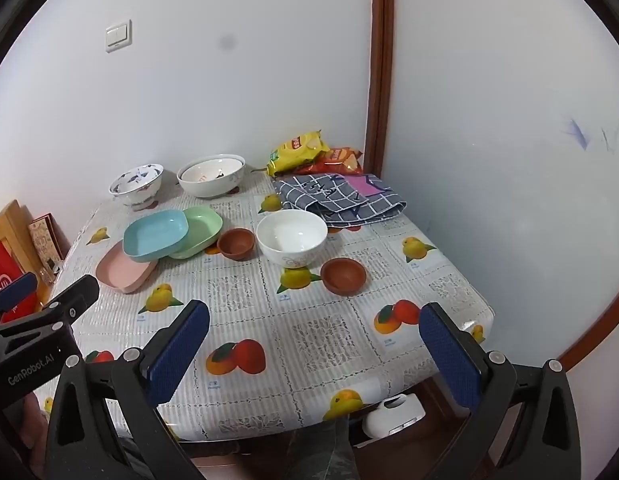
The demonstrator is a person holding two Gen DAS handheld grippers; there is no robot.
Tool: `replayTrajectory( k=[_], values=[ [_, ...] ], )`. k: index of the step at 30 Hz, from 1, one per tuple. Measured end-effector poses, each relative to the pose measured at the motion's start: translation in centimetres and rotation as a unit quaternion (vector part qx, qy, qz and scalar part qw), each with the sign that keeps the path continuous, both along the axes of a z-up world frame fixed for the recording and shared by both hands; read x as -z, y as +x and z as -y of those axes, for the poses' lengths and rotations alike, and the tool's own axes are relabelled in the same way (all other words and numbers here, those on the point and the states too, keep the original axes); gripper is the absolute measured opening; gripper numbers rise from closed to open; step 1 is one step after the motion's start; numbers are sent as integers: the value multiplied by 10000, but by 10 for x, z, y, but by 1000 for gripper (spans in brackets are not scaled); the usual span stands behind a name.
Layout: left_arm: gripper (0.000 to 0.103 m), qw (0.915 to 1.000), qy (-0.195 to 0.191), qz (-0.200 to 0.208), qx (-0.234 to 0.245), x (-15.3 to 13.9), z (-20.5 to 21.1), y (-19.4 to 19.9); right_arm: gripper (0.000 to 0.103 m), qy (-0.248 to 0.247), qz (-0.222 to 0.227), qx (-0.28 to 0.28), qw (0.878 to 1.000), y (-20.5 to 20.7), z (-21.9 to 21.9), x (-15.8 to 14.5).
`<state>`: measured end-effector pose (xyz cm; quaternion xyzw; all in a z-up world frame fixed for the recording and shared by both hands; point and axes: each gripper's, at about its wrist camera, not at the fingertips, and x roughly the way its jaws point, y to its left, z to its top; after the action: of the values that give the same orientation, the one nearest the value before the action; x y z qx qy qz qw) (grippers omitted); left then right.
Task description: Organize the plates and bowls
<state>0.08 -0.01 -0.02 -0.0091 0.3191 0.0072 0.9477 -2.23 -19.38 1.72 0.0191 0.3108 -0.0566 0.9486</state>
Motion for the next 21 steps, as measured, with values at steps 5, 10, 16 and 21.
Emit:
replayTrajectory(
  k=[5,10,16,21],
  values=[
    [103,9999,83,-57,84,0,7,1,103,-48,-174,36,9998,2,2,-2],
    [103,9999,-7,10,130,-3,11,-6,103,7,-153,45,9999,4,8,-7],
    [103,9998,-25,31,170,-6,13,-9,103,76,-53,121,9999,-3,13,-8],
    [103,9998,-21,55,179,-8,15,-11,103,81,-61,118,9999,-3,13,-6]
  ],
)
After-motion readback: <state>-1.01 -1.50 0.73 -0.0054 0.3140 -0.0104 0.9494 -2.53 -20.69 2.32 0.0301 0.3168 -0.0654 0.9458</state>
